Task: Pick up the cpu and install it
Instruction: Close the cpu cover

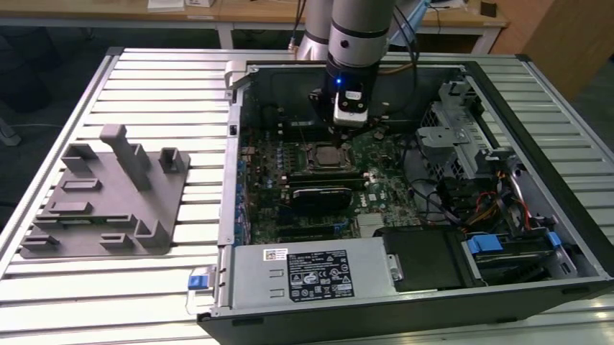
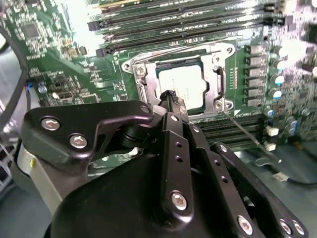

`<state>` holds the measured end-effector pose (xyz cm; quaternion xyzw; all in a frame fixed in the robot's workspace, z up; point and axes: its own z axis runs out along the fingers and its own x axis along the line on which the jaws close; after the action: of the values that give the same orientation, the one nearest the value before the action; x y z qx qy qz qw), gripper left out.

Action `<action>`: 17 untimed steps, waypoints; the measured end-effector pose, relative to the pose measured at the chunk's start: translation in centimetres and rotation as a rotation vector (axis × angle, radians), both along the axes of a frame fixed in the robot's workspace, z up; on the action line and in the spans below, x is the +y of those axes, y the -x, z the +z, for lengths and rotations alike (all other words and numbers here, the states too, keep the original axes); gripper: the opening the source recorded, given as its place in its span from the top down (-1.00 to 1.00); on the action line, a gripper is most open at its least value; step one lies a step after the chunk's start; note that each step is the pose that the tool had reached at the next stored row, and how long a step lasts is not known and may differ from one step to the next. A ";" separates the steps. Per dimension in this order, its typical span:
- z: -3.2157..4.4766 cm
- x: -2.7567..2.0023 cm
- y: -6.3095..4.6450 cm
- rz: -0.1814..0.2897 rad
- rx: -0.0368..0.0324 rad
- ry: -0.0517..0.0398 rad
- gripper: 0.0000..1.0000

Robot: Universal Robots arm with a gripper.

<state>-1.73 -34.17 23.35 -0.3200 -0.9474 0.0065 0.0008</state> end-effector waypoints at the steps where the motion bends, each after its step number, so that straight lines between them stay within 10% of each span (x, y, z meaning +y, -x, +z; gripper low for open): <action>1: 0.00 0.00 0.0 0.018 0.0000 0.0000 0.79; 17: -0.02 0.00 0.0 0.308 0.0000 0.0001 0.79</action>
<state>-1.73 -34.17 23.33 -0.1706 -0.9853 0.0065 -0.0002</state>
